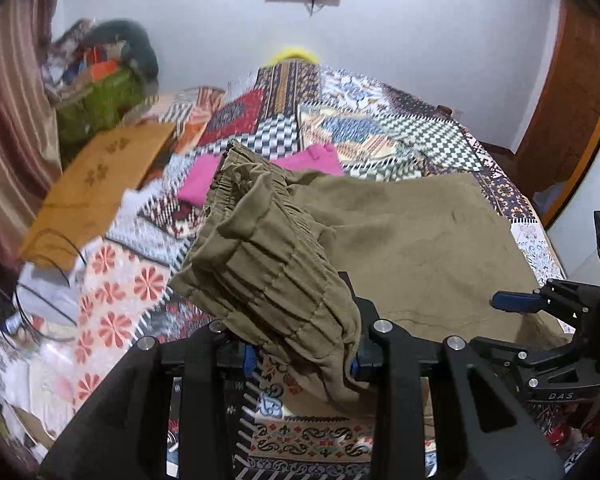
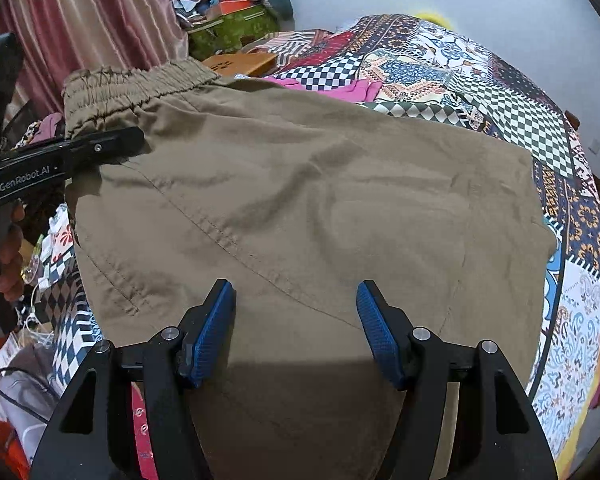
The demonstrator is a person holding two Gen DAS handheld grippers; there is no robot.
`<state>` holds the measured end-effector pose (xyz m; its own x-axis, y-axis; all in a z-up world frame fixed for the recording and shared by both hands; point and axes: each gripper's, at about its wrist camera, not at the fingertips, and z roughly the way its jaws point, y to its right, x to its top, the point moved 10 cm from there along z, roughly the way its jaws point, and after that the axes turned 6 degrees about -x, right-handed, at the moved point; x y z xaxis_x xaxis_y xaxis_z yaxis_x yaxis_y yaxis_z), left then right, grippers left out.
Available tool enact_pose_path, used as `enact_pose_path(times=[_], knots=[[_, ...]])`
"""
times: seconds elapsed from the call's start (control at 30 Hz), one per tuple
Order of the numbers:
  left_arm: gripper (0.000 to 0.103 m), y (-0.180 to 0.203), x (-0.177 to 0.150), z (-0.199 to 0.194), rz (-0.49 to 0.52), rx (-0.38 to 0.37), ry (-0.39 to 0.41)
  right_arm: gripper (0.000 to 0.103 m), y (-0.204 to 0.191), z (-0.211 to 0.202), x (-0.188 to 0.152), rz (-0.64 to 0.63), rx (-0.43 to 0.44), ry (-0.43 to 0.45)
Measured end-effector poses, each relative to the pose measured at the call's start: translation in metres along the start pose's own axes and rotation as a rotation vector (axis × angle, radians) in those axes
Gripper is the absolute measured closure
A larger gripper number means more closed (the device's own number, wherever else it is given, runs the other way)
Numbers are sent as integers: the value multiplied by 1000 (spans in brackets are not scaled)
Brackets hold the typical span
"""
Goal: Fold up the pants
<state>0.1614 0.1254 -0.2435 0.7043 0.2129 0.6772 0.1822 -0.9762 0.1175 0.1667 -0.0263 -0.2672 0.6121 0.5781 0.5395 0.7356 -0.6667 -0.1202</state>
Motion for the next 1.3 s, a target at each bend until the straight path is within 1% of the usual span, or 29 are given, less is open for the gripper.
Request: enact_pose_path(times=[0.13, 0.23, 0.33, 0.47, 0.57, 0.67, 0.83, 1.07, 1.3], knots=[[70, 20, 21, -12, 37, -42, 58, 42, 15, -14, -5, 56, -12, 19], [72, 41, 35, -18, 81, -71, 90, 42, 36, -26, -10, 100, -34, 40], [73, 64, 45, -23, 126, -100, 110, 42, 61, -41, -22, 168, -79, 61], [74, 97, 54, -25, 181, -144, 120, 42, 84, -49, -42, 230, -133, 40], [75, 121, 57, -22, 216, -171, 121, 42, 94, -53, -58, 275, -145, 25], [76, 140, 56, -18, 233, -209, 108, 42, 96, -46, -70, 291, -131, -2], [77, 172, 54, -8, 248, -274, 67, 42, 96, -42, -70, 326, -102, 14], [78, 207, 38, 7, 275, -332, -6, 42, 96, -43, -75, 353, -74, 31], [78, 231, 21, 15, 325, -361, -63, 42, 97, -42, -76, 371, -54, 41]])
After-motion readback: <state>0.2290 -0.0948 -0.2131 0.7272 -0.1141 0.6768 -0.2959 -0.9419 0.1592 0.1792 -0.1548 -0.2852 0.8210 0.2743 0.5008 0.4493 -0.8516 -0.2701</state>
